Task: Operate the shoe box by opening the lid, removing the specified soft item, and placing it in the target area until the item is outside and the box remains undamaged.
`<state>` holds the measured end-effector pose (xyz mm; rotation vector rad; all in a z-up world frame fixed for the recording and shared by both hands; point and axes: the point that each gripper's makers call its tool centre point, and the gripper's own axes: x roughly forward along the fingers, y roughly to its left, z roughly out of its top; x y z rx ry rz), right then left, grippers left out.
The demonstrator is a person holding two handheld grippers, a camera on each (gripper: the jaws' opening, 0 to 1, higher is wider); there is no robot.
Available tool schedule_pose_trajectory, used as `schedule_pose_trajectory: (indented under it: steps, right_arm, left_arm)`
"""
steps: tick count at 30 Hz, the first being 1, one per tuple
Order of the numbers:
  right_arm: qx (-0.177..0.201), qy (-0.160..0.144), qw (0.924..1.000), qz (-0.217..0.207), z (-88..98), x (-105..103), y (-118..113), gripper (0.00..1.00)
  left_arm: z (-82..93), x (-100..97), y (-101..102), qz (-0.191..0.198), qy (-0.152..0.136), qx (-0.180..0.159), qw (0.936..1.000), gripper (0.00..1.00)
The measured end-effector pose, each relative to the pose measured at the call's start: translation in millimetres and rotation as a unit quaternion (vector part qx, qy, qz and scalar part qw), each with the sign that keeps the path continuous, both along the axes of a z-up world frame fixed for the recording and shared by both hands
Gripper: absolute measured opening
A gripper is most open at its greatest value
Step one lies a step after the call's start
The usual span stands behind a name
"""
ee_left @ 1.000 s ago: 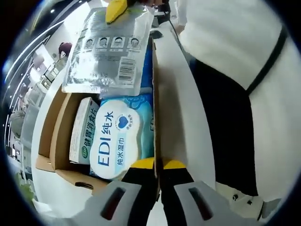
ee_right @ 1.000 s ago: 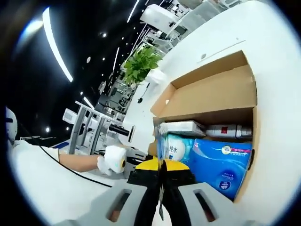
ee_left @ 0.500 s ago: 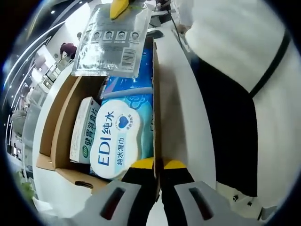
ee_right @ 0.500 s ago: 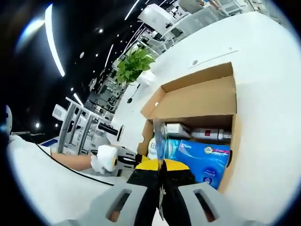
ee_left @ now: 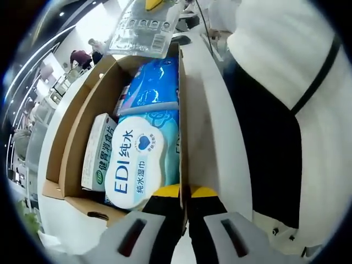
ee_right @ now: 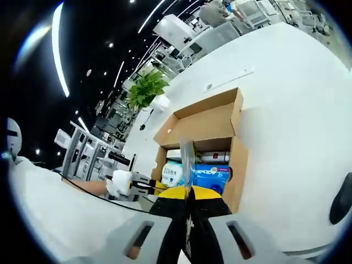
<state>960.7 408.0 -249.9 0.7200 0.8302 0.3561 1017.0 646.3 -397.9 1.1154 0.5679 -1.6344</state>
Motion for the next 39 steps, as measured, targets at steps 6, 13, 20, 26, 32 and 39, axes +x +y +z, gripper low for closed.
schedule_pose_trajectory:
  steps: [6, 13, 20, 26, 32, 39]
  right_arm:
    - [-0.002, -0.006, 0.9998, 0.017, -0.6, -0.9, 6.2, 0.0]
    - [-0.003, -0.018, 0.9988, 0.045, 6.4, -5.4, -3.4, 0.0]
    - [0.019, -0.034, 0.9991, 0.017, 20.0, -6.8, -25.6, 0.0]
    - [0.01, -0.057, 0.9983, 0.003, 35.2, -11.1, -32.6, 0.0]
    - [0.025, -0.056, 0.9978, -0.025, 44.6, -7.1, -41.6, 0.0]
    - [0.037, -0.066, 0.9971, -0.002, 57.8, -3.3, -30.7, 0.0]
  left_arm:
    - [-2.0, 0.8, 0.8, 0.001, 0.0, 0.0, 1.0, 0.02]
    - [-1.8, 0.6, 0.5, 0.0, 0.0, 0.0, 1.0, 0.02]
    - [1.0, 0.0, -1.0, 0.001, 0.0, 0.001, 1.0, 0.02]
    - [1.7, -0.1, -1.2, 0.003, 0.001, 0.002, 1.0, 0.02]
    - [2.1, -0.2, -1.3, 0.003, 0.003, 0.003, 1.0, 0.02]
    - [1.9, 0.0, -1.1, 0.0, 0.002, 0.002, 1.0, 0.02]
